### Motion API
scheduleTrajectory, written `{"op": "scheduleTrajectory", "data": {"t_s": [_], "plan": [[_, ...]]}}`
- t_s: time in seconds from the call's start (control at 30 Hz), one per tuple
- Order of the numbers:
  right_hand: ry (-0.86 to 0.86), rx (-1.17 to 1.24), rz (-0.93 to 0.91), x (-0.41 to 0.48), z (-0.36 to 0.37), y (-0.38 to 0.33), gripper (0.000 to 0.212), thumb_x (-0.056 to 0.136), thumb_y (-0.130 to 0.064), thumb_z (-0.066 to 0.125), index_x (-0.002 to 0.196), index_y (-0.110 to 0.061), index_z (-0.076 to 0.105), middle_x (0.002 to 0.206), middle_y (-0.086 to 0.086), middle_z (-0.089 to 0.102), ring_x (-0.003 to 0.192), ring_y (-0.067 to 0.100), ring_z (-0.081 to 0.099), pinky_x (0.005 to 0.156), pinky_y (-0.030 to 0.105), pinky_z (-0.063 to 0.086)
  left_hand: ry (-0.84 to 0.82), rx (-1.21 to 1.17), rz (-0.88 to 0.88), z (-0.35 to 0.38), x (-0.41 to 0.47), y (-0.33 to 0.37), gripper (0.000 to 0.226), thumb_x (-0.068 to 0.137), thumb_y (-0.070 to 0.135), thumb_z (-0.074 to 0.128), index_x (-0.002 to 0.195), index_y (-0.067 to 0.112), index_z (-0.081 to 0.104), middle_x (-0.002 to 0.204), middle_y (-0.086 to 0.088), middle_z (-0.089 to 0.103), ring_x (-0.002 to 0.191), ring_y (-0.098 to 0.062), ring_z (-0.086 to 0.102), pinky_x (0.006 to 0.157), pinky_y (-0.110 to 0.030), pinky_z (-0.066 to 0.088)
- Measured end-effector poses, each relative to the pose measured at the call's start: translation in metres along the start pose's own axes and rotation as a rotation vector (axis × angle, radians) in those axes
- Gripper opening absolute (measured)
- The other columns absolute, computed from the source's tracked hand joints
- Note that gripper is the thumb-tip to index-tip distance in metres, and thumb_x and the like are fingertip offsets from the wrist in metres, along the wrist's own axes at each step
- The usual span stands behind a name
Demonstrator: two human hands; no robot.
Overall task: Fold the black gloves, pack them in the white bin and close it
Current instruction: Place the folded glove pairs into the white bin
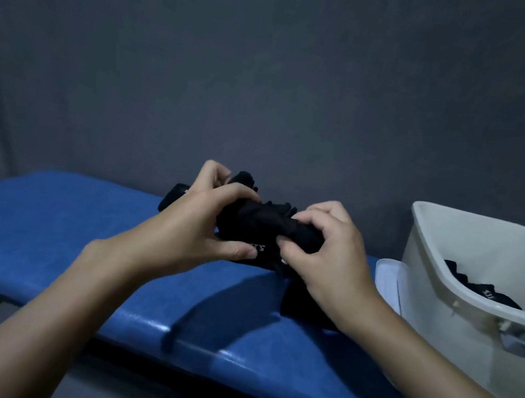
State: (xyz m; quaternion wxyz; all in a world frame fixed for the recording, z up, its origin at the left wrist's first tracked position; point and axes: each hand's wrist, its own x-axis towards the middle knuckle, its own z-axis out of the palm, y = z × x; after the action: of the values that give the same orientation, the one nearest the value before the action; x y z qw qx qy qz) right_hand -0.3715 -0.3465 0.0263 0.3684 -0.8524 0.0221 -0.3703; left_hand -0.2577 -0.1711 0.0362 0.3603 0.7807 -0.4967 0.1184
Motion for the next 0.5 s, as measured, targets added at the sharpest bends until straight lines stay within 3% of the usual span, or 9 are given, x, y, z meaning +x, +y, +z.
{"op": "scheduleTrajectory", "data": {"t_s": [0.1, 0.17, 0.27, 0.33, 0.4, 0.5], "plan": [[0.012, -0.035, -0.042, 0.002, -0.022, -0.009, 0.016, 0.075, -0.009, 0.078, 0.079, -0.019, 0.067, 0.093, -0.010, 0.051, 0.085, 0.004, 0.054, 0.073, 0.005, 0.037, 0.078, 0.239, 0.179, -0.007, 0.014, 0.017, 0.043, 0.069, 0.037, 0.084, 0.101, 0.025, 0.059, 0.121, 0.002, 0.031, 0.108, -0.017, 0.046, 0.080, -0.038, 0.052], [0.013, -0.042, -0.059, 0.003, -0.036, -0.015, 0.016, 0.075, -0.006, 0.078, 0.081, -0.017, 0.068, 0.095, -0.007, 0.051, 0.086, 0.005, 0.054, 0.073, 0.005, 0.036, 0.130, 0.403, 0.299, -0.011, 0.024, 0.028, 0.038, 0.070, 0.041, 0.079, 0.094, 0.022, 0.058, 0.129, 0.000, 0.040, 0.117, -0.023, 0.044, 0.086, -0.044, 0.045], [0.009, -0.053, -0.083, 0.007, -0.059, -0.025, 0.018, 0.075, -0.007, 0.078, 0.086, -0.017, 0.068, 0.097, -0.007, 0.051, 0.088, 0.005, 0.055, 0.075, 0.006, 0.038, 0.164, 0.551, 0.438, -0.019, 0.044, 0.049, 0.033, 0.075, 0.044, 0.071, 0.090, 0.022, 0.053, 0.109, 0.009, 0.056, 0.113, -0.021, 0.050, 0.088, -0.037, 0.036], [0.013, -0.061, -0.084, 0.012, -0.077, -0.032, 0.019, 0.076, -0.010, 0.078, 0.088, -0.019, 0.067, 0.099, -0.008, 0.051, 0.089, 0.004, 0.055, 0.076, 0.008, 0.039, 0.170, 0.512, 0.456, -0.022, 0.058, 0.065, 0.029, 0.076, 0.037, 0.074, 0.089, 0.021, 0.053, 0.089, 0.014, 0.056, 0.094, -0.017, 0.055, 0.081, -0.038, 0.041], [0.033, -0.080, -0.084, 0.016, -0.096, -0.036, 0.020, 0.076, -0.012, 0.079, 0.088, -0.022, 0.065, 0.099, -0.008, 0.051, 0.090, 0.002, 0.054, 0.076, 0.007, 0.039, 0.120, 0.320, 0.387, -0.023, 0.069, 0.079, 0.027, 0.077, 0.029, 0.080, 0.090, 0.021, 0.057, 0.081, 0.012, 0.059, 0.079, -0.013, 0.057, 0.071, -0.040, 0.048], [0.050, -0.167, -0.110, 0.023, -0.128, -0.040, 0.031, 0.074, -0.016, 0.080, 0.097, -0.020, 0.060, 0.105, -0.008, 0.048, 0.094, -0.002, 0.050, 0.079, 0.003, 0.035, 0.022, 0.099, 0.314, -0.022, 0.088, 0.103, 0.025, 0.076, 0.025, 0.083, 0.093, 0.023, 0.066, 0.078, 0.007, 0.066, 0.074, -0.013, 0.063, 0.065, -0.036, 0.051]]}}
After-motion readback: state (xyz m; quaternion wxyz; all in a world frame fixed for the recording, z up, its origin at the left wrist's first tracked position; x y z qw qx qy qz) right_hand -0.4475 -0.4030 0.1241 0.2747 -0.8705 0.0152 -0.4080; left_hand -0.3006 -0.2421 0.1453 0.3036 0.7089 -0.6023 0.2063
